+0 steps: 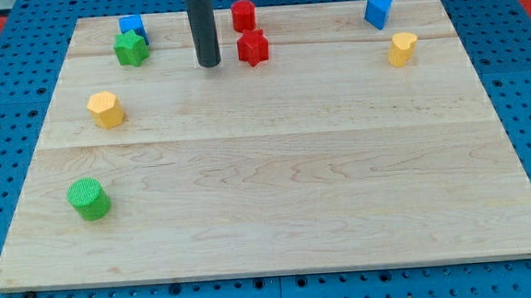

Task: Push the red circle to the top of the blue triangle

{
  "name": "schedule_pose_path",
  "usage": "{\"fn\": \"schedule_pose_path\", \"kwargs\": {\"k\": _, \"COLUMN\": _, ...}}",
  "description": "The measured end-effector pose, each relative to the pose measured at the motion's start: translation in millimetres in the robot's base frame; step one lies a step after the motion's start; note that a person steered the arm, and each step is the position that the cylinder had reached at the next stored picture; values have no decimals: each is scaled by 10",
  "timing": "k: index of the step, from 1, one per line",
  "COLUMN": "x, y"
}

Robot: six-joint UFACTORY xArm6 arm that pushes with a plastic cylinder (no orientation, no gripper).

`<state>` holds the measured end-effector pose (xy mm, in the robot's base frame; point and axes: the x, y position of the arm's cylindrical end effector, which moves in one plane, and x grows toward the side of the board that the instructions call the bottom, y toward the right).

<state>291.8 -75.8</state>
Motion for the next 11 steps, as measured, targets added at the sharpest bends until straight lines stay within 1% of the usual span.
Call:
{"fn": "schedule_pose_path", "kwargs": {"k": 1, "x": -302, "y": 26}}
{"fn": "schedule_pose_path", "kwargs": {"k": 2, "x": -544, "y": 196}}
{"fn": "schedule_pose_path", "kwargs": {"k": 4, "x": -905, "y": 314}}
{"fn": "schedule_pose_path", "kwargs": {"k": 5, "x": -1001, "y": -50}}
{"fn": "schedule_pose_path", "kwargs": {"k": 6, "x": -999, "y": -19}}
{"fn": "schedule_pose_path", "kwargs": {"k": 7, "x": -989, "y": 170}}
{"fn": "schedule_pose_path", "kwargs": {"k": 8, "x": -993, "y": 439}}
{"fn": "schedule_pose_path", "kwargs": {"k": 9, "x": -992, "y": 891}}
{"fn": "schedule_pose_path", "kwargs": {"k": 10, "x": -795, "y": 1396}}
{"fn": "schedule_pose_path", "kwargs": {"k": 11, "x": -574, "y": 1397}}
